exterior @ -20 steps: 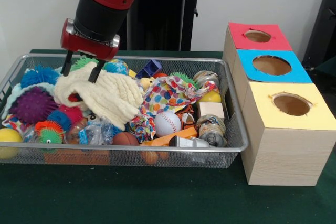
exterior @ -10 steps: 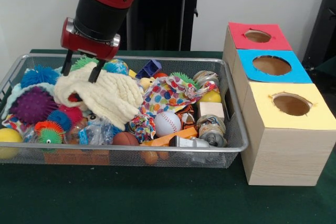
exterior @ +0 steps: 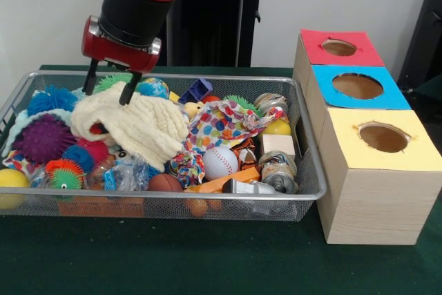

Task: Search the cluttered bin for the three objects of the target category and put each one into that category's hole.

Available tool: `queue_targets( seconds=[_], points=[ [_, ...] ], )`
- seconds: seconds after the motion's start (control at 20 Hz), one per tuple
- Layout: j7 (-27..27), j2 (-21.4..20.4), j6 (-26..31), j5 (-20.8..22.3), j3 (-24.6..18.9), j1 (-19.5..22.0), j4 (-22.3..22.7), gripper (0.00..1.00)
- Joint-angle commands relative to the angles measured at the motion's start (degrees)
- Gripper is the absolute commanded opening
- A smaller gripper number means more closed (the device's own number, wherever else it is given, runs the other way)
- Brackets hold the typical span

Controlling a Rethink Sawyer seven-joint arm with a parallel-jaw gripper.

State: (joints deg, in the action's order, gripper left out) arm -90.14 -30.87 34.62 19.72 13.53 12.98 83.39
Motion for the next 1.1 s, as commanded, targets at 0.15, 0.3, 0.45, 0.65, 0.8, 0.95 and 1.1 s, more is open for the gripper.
queue_targets(
  seconds=[0.15,0.3,0.45,0.65,0.8,0.95,1.1],
  points=[
    [-7.2,1.2,3.8,-4.3,-6.5,-1.7,5.6,1.00],
    [-8.3,1.8,3.3,-5.0,-6.2,-2.5,5.8,1.00],
    [-8.9,2.0,2.6,-5.9,-6.0,-3.1,6.7,1.00],
    [-9.2,2.1,1.9,-7.1,-6.1,-3.5,7.8,1.00],
    [-9.8,2.2,2.5,-8.6,-6.1,-4.2,7.6,1.00],
    [-10.0,2.8,3.4,-10.1,-6.4,-4.7,6.9,1.00],
    [-10.9,3.5,3.6,-11.6,-6.4,-5.6,6.3,1.00]
  ],
)
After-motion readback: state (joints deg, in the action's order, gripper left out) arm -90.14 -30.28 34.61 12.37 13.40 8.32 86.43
